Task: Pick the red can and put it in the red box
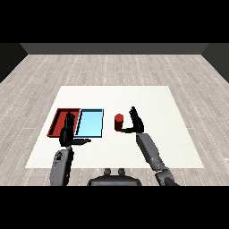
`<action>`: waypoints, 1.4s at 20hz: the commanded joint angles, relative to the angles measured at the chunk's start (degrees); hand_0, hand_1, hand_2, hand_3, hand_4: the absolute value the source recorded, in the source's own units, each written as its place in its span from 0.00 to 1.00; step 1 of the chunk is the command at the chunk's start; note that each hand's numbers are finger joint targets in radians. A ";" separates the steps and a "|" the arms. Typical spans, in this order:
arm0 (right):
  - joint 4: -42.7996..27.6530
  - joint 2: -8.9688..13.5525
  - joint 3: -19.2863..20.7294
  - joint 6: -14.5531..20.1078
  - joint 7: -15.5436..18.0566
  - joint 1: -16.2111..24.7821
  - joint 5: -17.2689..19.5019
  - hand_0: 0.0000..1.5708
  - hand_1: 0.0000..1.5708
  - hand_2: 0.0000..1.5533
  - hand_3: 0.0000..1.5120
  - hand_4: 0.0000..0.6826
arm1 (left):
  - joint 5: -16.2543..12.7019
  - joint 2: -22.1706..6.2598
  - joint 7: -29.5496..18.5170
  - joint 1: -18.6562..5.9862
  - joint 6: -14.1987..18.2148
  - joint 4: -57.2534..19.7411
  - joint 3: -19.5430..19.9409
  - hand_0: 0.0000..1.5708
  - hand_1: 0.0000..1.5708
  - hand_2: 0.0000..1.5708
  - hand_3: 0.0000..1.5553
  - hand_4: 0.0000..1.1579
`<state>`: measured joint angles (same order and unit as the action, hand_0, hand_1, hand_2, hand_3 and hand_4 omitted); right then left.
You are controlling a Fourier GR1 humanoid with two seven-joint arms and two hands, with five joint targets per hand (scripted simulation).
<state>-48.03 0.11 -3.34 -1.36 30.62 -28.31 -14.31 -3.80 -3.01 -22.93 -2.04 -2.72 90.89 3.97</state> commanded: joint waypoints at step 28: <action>20.17 -0.11 -22.04 5.78 12.26 -11.44 -25.73 0.00 0.00 0.00 0.00 0.00 | 0.32 0.94 -0.95 0.14 0.19 0.00 -0.89 0.00 0.00 0.00 0.00 0.00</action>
<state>-26.75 0.00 -21.61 3.68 43.02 -39.91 -36.45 -3.43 -2.05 -24.09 -0.80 -3.06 91.11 2.64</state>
